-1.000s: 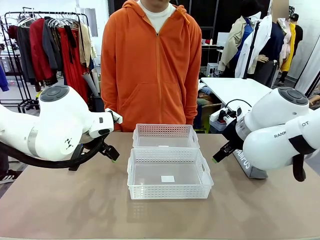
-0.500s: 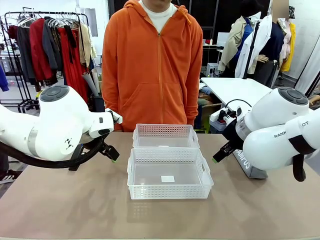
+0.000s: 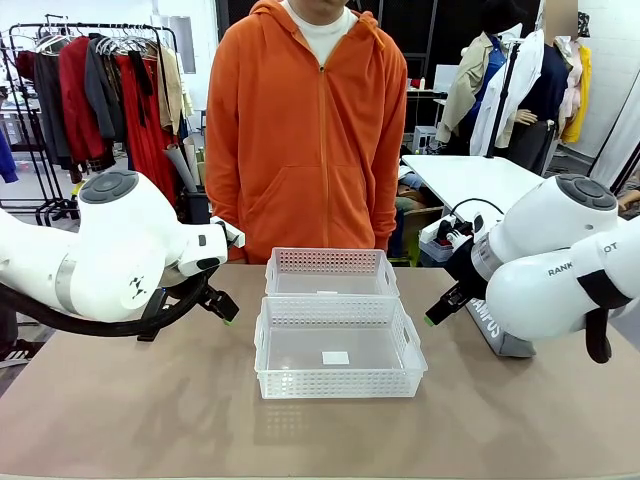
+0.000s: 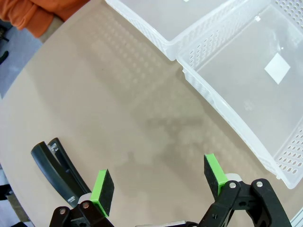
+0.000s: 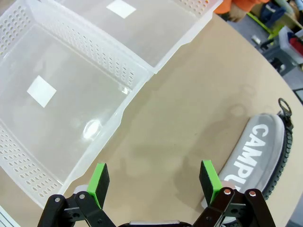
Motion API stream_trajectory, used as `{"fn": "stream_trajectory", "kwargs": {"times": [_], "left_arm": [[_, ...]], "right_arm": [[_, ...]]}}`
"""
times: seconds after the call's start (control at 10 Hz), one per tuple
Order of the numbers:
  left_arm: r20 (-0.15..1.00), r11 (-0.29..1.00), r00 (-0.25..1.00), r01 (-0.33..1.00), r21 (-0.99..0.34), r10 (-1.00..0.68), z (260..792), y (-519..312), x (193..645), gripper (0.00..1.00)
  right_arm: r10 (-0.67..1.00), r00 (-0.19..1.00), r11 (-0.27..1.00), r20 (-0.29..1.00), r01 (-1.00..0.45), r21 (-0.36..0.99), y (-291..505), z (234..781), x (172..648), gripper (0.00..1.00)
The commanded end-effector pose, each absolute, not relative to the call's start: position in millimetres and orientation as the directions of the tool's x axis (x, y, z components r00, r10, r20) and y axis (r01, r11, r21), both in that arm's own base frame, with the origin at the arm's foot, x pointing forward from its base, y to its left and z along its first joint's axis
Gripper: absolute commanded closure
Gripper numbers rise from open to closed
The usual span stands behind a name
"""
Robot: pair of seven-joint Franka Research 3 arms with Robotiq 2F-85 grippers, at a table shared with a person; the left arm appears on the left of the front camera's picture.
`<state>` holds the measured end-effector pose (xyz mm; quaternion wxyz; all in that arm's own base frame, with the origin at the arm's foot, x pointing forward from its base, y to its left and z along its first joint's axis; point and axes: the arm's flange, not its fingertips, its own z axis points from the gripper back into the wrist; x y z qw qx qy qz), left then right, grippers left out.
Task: Distribute items into two baskets.
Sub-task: Pick up the Pencil pouch that the person points to.
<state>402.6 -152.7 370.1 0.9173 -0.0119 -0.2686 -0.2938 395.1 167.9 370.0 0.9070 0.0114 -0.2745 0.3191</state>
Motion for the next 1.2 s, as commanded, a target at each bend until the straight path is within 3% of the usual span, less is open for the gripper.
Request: {"fn": "stream_trajectory", "kwargs": {"times": [0.0, 0.4, 0.7, 0.9, 1.1], "left_arm": [[0.5, 0.828, 0.684, 0.545, 0.135, -0.532, 370, -152, 403, 0.0], [0.458, 0.829, 0.707, 0.542, 0.139, -0.539, 383, -156, 405, 0.0], [0.396, 0.837, 0.746, 0.531, 0.133, -0.536, 403, -161, 405, 0.0], [0.39, 0.852, 0.768, 0.515, 0.093, -0.507, 417, -159, 408, 0.0], [0.406, 0.853, 0.76, 0.51, 0.11, -0.507, 423, -157, 408, 0.0]], "right_arm": [[0.572, 0.645, 0.796, 0.506, -0.585, -0.154, 168, 370, 395, 0.0], [0.55, 0.661, 0.817, 0.511, -0.553, -0.163, 175, 371, 387, 0.0], [0.55, 0.644, 0.83, 0.533, -0.492, -0.262, 189, 372, 369, 0.0], [0.546, 0.633, 0.838, 0.549, -0.432, -0.334, 201, 375, 351, 0.0], [0.526, 0.636, 0.85, 0.565, -0.417, -0.321, 214, 376, 334, 0.0]]}}
